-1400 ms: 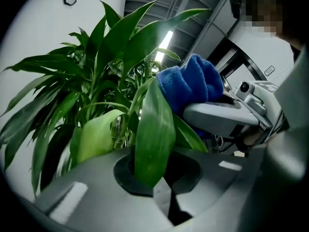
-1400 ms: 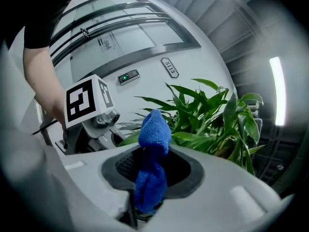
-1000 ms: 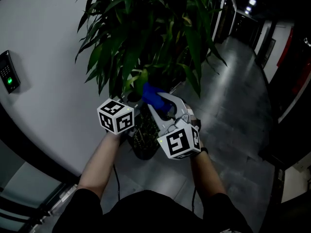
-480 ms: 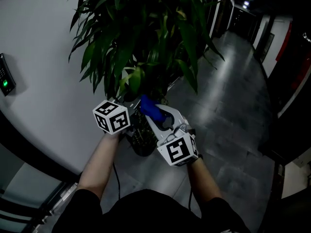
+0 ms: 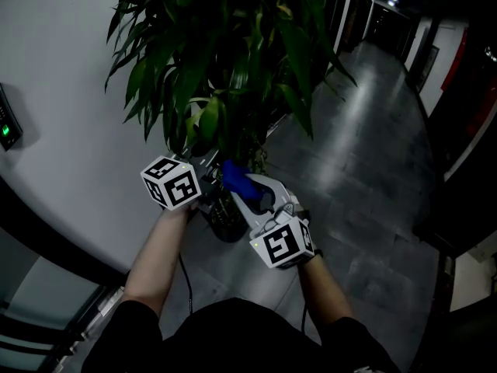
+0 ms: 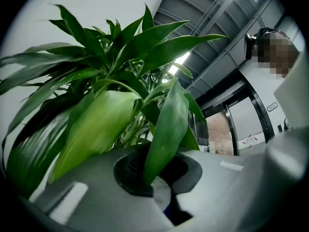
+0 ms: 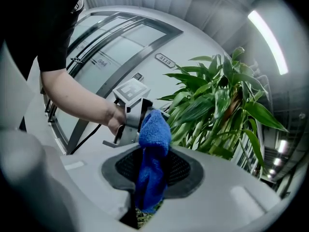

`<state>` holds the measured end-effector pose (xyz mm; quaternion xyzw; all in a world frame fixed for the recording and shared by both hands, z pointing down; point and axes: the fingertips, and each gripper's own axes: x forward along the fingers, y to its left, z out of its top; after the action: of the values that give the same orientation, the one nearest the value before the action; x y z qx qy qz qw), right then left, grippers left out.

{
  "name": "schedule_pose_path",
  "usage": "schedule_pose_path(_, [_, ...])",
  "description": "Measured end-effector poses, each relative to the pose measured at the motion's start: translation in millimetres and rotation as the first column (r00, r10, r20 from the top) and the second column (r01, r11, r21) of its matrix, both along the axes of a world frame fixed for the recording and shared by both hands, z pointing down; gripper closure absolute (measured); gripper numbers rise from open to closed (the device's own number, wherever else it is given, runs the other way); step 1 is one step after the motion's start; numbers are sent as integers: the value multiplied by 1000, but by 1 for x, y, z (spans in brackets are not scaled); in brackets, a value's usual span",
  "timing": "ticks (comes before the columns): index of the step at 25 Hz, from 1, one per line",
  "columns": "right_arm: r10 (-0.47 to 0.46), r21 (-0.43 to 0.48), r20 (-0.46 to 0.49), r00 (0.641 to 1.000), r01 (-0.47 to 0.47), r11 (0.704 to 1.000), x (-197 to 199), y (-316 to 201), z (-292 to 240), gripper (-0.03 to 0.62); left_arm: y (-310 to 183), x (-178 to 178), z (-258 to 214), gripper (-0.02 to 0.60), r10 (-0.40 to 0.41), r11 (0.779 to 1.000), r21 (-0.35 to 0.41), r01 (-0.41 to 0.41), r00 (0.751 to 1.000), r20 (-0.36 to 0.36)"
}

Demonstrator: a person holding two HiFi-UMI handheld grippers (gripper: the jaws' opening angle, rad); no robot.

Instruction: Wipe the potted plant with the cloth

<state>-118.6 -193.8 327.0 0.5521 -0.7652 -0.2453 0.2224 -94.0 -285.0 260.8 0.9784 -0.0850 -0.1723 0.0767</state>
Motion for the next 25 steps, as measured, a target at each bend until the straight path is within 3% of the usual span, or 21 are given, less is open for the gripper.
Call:
schedule_pose_path(7, [16,-51,-2,1000,-16,999,1,11,24,488,0,-7,7,575,-5,999,-36,4,1000,-20])
schedule_pose_path(14, [64,-127,40,997,-58,990,11,22,53,488,7,-12,36,575,10,997,-77,-10,1000,8])
schedule_pose_path(22, [123,-195,51,991,-111,975,22,31,85,488,16,-16,73,575,8,996,-85,-1,996,86])
schedule_pose_path(25, [151,-190,65,986,-137,972,28,36,90,488,18,-21,88,575,-43,999,-10,45,987,155])
